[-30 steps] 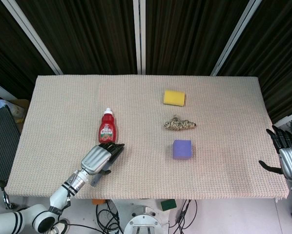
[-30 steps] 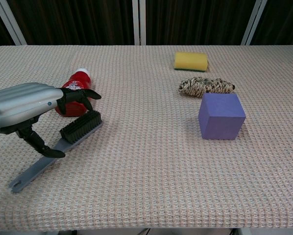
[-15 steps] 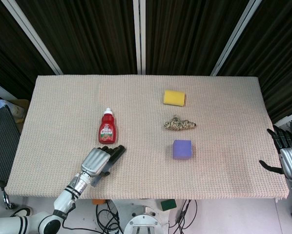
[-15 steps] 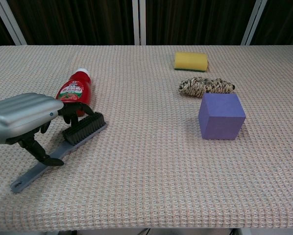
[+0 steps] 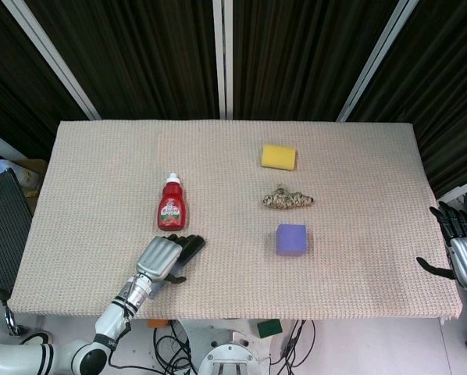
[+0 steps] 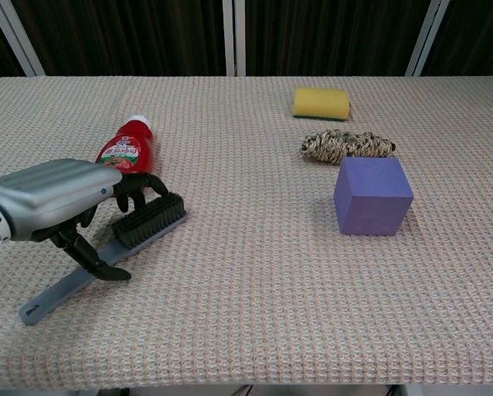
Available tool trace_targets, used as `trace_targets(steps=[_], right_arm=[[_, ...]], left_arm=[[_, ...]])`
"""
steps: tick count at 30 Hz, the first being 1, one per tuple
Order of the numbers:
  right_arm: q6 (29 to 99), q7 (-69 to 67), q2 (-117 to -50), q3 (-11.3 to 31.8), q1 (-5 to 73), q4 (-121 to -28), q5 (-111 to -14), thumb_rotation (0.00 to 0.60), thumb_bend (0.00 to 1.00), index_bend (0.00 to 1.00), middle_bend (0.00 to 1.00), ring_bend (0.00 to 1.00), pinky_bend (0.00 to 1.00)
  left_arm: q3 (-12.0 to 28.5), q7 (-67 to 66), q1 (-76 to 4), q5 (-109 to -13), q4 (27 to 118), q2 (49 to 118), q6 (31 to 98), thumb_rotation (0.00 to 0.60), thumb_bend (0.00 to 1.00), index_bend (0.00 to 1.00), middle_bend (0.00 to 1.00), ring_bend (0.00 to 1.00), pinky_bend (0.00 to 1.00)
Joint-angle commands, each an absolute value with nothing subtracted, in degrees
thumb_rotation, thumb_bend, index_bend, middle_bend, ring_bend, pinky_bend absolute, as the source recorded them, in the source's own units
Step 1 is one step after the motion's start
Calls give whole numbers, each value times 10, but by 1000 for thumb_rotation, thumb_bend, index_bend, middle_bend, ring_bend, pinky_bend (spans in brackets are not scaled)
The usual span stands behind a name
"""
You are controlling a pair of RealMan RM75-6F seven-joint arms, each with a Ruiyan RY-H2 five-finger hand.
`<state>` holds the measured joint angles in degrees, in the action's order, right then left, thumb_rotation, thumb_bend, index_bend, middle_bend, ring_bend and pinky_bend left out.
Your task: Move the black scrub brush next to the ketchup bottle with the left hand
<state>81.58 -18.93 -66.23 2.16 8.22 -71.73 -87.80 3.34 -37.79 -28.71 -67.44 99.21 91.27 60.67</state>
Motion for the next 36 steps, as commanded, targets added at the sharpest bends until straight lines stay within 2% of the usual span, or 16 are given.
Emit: trace_targets(steps=[1,10,16,21,29,36], right_arm=[[815,-189,-662,21,82,-718,-878,600,176,0,0,0,0],[809,-183,-662,20,84,-723,-879,600,176,0,0,0,0],[806,-180,-659,22,84,-726,-876,600,176,0,0,0,0],[800,-179,-659,21,85,-725,-875,600,176,0,0,0,0],[794,-176,-660,21,87,-726,-873,600,176,0,0,0,0],[790,-173,-659,20,88,-729,-873,600,176,0,0,0,0]], left_arm=[[36,-409,-289,-643,991,921,621,487,0,169,317,325,562],[35,-435,-299,-589,1000,924,627,493,10,162,347,357,572],[34,-427,-303,-590,997,929,640,598,67,187,406,411,587],[30,-402,-300,-614,982,937,651,600,218,385,464,468,638],[30,-363,-292,-640,967,945,670,600,420,466,530,535,700],[30,-333,-288,-648,969,943,669,600,466,484,547,552,718]])
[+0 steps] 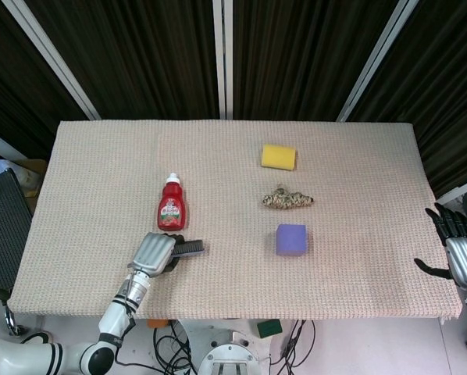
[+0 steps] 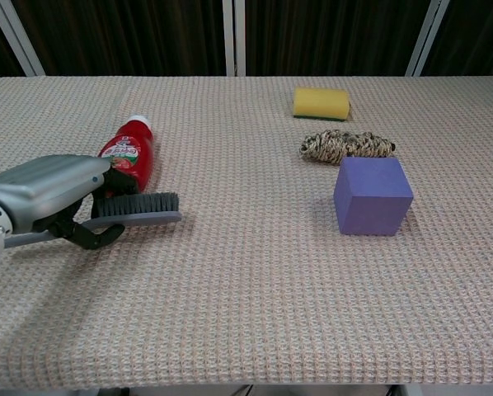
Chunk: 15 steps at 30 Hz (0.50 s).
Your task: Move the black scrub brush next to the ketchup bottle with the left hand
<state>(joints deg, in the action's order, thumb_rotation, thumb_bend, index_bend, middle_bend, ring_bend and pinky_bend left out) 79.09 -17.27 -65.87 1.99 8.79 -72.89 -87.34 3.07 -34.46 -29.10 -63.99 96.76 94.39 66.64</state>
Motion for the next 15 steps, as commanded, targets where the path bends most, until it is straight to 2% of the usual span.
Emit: trace_targets(steps=[1,9,15], right_arm=[[790,-172,-658,20,88,-730,-873,600,176,0,0,0,0],[786,-174,-659,20,89,-728,-872,600,176,0,0,0,0],[793,-175,-659,21,88,-726,-875,600,176,0,0,0,0]], left_arm=[[29,-325,-286,-654,969,943,672,600,471,490,552,557,723],[34,-278,-285,-674,1005,912,665,600,476,541,600,601,753],[100,-325,-336,-633,1088,832,631,600,467,541,599,599,753]])
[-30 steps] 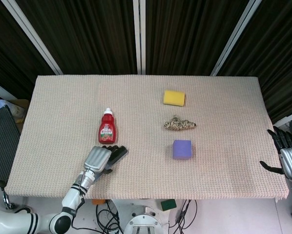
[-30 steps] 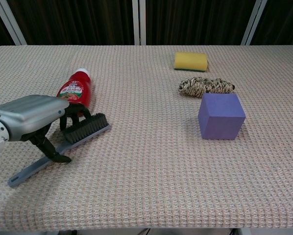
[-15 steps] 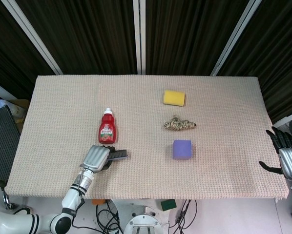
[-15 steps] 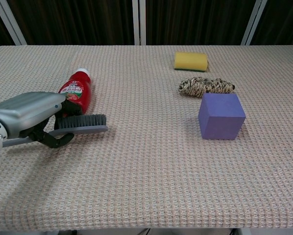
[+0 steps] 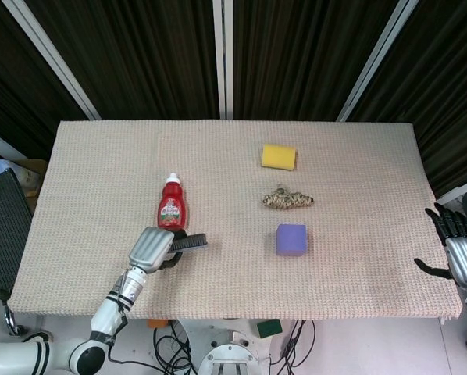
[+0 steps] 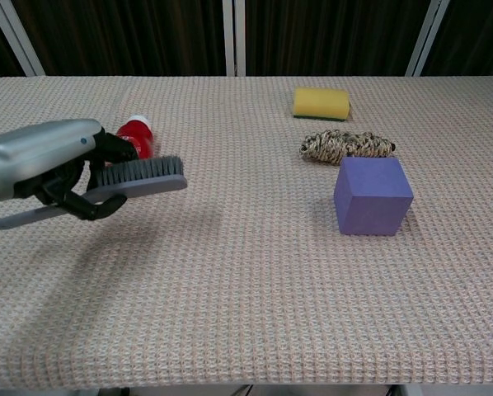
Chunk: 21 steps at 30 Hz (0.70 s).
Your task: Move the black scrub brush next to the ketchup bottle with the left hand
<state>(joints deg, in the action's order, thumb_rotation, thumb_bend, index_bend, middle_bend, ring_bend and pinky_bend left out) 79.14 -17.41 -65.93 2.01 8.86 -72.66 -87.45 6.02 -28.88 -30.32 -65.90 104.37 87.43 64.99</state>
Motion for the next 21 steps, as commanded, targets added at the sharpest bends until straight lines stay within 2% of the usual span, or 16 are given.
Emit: trace_targets(steps=[1,5,7,10,15,21], right_arm=[[793,-175,-659,21,88,-726,-874,600,176,0,0,0,0],[791,-177,-658,22,88,-727,-872,600,176,0,0,0,0],[792,-178,-658,22,88,-727,-873,600,176,0,0,0,0],[794,-179,-657,20,86,-728,-874,600,176,0,0,0,0],[798,-186,-653,21,82,-734,-871,600,176,0,0,0,0],[799,-183,-651,20,81,-741,-872,600,176,0,0,0,0]], left_arm=[[118,-344,-351,-621,1105,819,627,600,467,541,599,599,753],[187,-382,-418,-530,1132,788,584,600,462,541,599,599,753],[220,-392,-464,-457,1106,785,555,600,461,541,599,599,753],[247,-393,-528,-360,1044,801,516,600,461,542,599,599,753],[247,-391,-613,-265,937,847,470,600,454,541,597,592,741],[226,-373,-675,-220,799,919,435,600,446,541,597,591,741]])
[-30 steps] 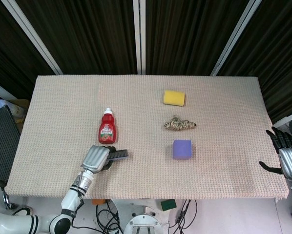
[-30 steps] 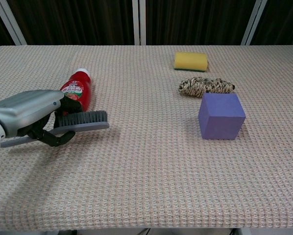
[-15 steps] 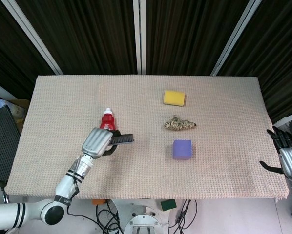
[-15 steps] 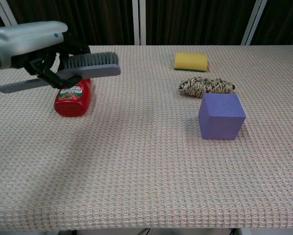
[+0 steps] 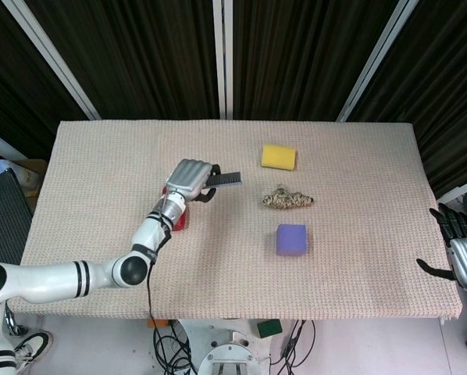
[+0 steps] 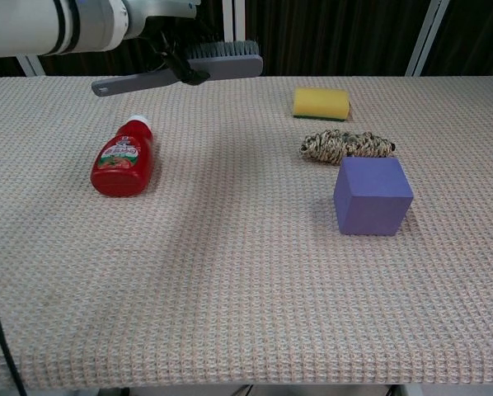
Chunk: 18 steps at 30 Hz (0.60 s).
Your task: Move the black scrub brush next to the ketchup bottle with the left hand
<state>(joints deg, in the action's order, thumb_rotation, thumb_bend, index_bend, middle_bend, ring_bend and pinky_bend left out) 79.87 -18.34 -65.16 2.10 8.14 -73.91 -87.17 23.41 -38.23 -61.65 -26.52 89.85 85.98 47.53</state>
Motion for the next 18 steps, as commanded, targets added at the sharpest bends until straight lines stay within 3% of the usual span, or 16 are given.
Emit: trace_targets(steps=[1,13,16,18], right_arm=[[799,-182,-652,20,81,-742,-872,600,176,0,0,0,0],[788,-186,-662,19,84,-737,-871,600,177,0,0,0,0],[789,-187,-663,19,84,-735,-871,600,176,0,0,0,0],[789,-189,-662,20,83,-733,-869,600,177,0,0,0,0]], left_arm=[[219,-371,-684,-214,772,933,426,600,445,541,597,591,741],[183,-327,-724,-235,601,1033,375,600,398,503,563,556,712],[178,-317,-727,-238,583,1038,353,600,317,370,509,514,687],[171,-313,-729,-245,581,1032,331,576,218,168,414,458,643]])
